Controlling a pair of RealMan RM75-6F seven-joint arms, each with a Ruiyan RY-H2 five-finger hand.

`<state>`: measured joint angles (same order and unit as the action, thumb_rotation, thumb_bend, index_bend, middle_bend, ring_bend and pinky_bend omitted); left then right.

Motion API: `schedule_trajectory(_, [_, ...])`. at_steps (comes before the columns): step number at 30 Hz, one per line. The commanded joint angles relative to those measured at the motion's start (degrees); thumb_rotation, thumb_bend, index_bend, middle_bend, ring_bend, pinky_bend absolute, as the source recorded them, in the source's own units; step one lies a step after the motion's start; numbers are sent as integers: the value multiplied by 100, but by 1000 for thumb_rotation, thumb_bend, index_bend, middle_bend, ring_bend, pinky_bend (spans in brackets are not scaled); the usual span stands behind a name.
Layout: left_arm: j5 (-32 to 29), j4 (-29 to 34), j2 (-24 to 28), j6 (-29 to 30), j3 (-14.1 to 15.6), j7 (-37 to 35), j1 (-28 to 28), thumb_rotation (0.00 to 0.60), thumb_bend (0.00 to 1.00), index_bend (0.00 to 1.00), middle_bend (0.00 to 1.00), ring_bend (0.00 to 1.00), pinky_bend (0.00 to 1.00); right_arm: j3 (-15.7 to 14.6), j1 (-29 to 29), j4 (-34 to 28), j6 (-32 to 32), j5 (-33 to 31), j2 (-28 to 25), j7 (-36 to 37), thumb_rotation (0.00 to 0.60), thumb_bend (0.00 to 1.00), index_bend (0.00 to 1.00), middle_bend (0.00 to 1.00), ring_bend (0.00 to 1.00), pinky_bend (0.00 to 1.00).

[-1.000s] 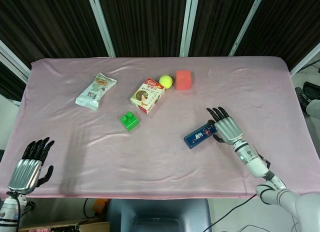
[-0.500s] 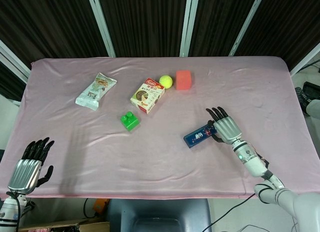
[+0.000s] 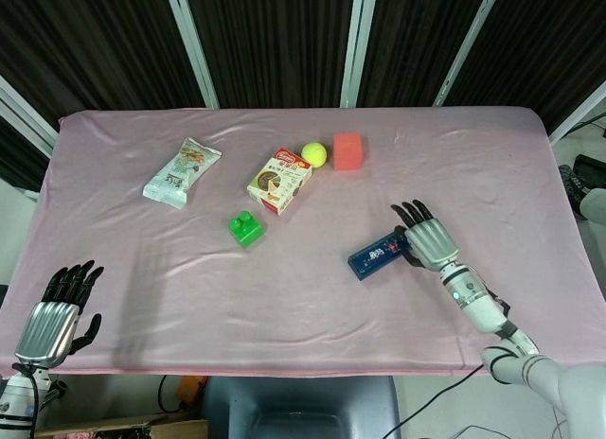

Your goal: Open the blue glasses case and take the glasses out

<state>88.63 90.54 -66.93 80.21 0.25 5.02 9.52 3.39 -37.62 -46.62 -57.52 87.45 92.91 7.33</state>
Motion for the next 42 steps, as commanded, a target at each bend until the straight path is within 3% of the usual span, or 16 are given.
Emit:
schedule_trajectory(1, [-6, -1, -2, -3, -1, 4, 0, 600, 436, 0, 0, 0, 58, 54, -41, -6, 25, -51, 27, -38, 600, 593, 620, 187, 90, 0])
schedule_trajectory(11, [-130, -11, -26, -107, -34, 71, 34, 600, 435, 0, 0, 0, 58, 630, -682, 226, 832, -663, 399, -544, 600, 594, 601, 187, 92, 0])
schedule_trajectory(14, [-190, -14, -35, -132, -54, 92, 40, 600, 435, 0, 0, 0, 58, 887, -965, 479, 1152, -972, 629, -862, 600, 594, 454, 186, 92, 0])
schedule_trajectory(18, [-222, -2, -38, -115, -68, 122, 29, 600, 435, 0, 0, 0, 58, 1160, -1195, 649, 1343, -1313, 810, -1141, 600, 539, 178, 135, 77, 0])
schedule_trajectory(19, [-215, 3, -37, -104, -65, 122, 25, 600, 434, 0, 0, 0, 58, 1179, -1194, 561, 1319, -1329, 782, -1113, 600, 521, 167, 129, 74, 0])
schedule_trajectory(23, [-169, 0, -33, -88, -49, 99, 25, 600, 434, 0, 0, 0, 58, 860, -933, -343, 845, -893, 303, -874, 600, 514, 243, 126, 72, 0])
schedule_trajectory(25, [-164, -4, -34, -111, -43, 89, 36, 600, 434, 0, 0, 0, 58, 624, -775, -842, 644, -629, 10, -806, 600, 517, 335, 127, 68, 0])
schedule_trajectory(27, [-151, 2, -33, -128, -33, 73, 44, 600, 434, 0, 0, 0, 58, 360, -628, -1349, 494, -377, -325, -910, 600, 534, 418, 127, 65, 0])
schedule_trajectory(30, [-86, 5, -34, -107, -13, 29, 47, 600, 429, 0, 0, 0, 58, 141, -491, -1877, 428, -254, -653, -1194, 600, 570, 453, 126, 62, 0])
schedule_trajectory(35, [-1, 9, -36, -58, 25, 31, 31, 600, 422, 0, 0, 0, 59, -22, -403, -2293, 519, -276, -849, -1474, 600, 595, 476, 127, 60, 0])
schedule_trajectory(42, [28, 8, -21, -34, 36, -13, 23, 600, 422, 0, 0, 0, 59, -173, -359, -2308, 643, -271, -813, -1540, 600, 594, 476, 127, 60, 0])
